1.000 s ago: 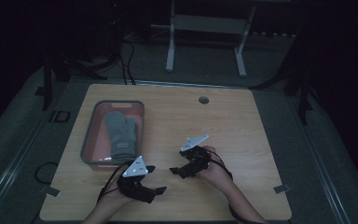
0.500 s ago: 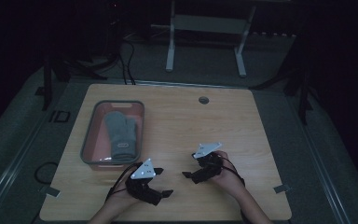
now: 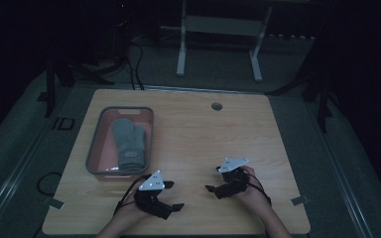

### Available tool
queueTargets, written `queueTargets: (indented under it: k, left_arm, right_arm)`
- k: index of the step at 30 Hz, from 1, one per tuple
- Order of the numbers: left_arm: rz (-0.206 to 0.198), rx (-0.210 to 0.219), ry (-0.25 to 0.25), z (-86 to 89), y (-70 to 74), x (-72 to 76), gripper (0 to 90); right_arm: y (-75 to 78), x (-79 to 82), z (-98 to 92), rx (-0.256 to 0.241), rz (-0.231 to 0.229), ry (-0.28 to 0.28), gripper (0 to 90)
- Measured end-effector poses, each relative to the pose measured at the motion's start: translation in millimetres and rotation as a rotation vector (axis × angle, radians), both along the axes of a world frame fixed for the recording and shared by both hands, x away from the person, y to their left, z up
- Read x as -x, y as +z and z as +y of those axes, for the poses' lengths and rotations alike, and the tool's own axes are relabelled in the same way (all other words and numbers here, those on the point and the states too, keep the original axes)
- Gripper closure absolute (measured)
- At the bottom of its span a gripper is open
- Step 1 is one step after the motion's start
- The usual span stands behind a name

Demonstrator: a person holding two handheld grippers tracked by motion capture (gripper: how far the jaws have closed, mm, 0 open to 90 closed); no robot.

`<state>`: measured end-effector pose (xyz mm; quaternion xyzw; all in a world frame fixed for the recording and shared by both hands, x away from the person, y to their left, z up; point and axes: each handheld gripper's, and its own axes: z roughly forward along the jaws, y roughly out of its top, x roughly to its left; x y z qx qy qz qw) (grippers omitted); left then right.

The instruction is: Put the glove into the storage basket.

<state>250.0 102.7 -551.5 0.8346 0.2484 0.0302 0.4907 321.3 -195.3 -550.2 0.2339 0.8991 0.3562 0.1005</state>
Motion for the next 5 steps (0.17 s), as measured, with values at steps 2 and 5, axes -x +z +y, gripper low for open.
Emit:
queueTargets:
  k: [2,5]
  left_arm:
    - [0.001,-0.001,-0.002,-0.1,-0.6,0.1,15.5]
    - [0.003,-0.001,-0.006,-0.7,-1.2,0.0,15.5]
  right_arm:
    - [-1.9,0.1,-3.2,-0.004,0.002,-0.011,17.2]
    - [-2.4,-0.2,-3.8,-0.003,0.001,-0.014,17.2]
